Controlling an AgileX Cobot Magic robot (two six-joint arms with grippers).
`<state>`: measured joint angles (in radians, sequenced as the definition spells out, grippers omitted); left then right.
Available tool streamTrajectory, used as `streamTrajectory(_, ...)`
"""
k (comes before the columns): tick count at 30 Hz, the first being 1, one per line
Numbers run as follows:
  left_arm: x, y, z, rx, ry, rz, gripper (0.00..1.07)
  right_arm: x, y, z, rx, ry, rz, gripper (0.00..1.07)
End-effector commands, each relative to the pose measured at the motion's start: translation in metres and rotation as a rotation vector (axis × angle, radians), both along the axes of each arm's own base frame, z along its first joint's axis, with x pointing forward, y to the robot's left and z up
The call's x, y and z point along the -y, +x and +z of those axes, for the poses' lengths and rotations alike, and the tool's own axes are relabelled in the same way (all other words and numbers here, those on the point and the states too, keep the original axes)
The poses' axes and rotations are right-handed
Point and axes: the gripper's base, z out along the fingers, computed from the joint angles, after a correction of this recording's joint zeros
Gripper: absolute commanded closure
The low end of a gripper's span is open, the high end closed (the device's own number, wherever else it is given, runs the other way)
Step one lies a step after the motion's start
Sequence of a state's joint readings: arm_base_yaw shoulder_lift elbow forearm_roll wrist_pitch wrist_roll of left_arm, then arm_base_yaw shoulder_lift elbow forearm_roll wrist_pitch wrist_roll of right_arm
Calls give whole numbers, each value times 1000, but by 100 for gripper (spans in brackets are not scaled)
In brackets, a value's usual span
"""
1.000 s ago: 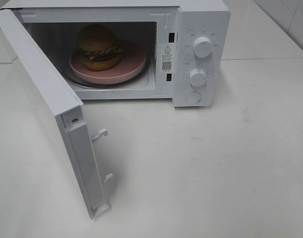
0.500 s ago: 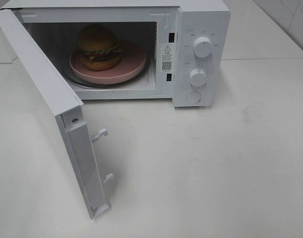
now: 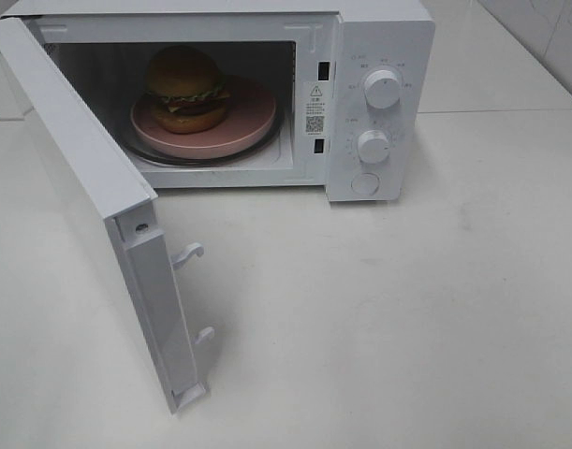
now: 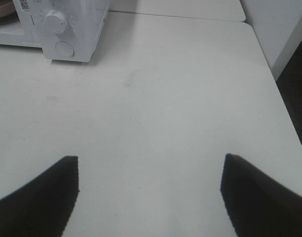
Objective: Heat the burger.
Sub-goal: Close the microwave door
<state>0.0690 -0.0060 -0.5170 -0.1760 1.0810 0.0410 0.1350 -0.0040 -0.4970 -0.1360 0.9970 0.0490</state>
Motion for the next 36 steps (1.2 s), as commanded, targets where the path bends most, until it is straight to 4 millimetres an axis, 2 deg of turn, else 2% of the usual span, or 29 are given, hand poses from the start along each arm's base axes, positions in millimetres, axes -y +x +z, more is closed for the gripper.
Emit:
streamTrajectory(1,0,0,1,19,-3,0,6,0,-4,-1,26,9,-9,31)
streamTrajectory(36,0,0,1,19,-3,0,6,0,-4,-1,26,9,-9,31)
